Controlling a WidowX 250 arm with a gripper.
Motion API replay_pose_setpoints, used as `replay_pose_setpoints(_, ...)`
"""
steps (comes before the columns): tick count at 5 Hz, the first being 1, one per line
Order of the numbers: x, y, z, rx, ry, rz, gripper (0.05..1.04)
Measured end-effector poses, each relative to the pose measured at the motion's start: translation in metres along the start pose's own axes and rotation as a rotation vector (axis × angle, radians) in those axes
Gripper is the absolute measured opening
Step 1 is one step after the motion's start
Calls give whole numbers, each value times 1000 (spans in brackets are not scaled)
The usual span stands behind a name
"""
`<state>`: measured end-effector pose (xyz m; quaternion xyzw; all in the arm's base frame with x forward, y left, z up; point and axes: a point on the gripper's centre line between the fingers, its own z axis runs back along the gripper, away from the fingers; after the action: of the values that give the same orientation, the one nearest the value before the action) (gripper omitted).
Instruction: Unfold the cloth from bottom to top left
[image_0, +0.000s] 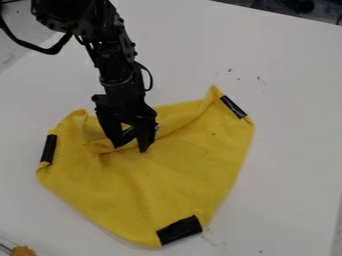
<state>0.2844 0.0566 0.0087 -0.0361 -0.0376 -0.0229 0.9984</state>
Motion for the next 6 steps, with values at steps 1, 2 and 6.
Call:
replay_pose_setpoints(1,1,-1,-1,-5,-7,-9,692)
replay_pose_setpoints(2,-3,0,-1,12,25,-2,389)
replay_pose_setpoints(6,60,11,30,95,-6,-231,82)
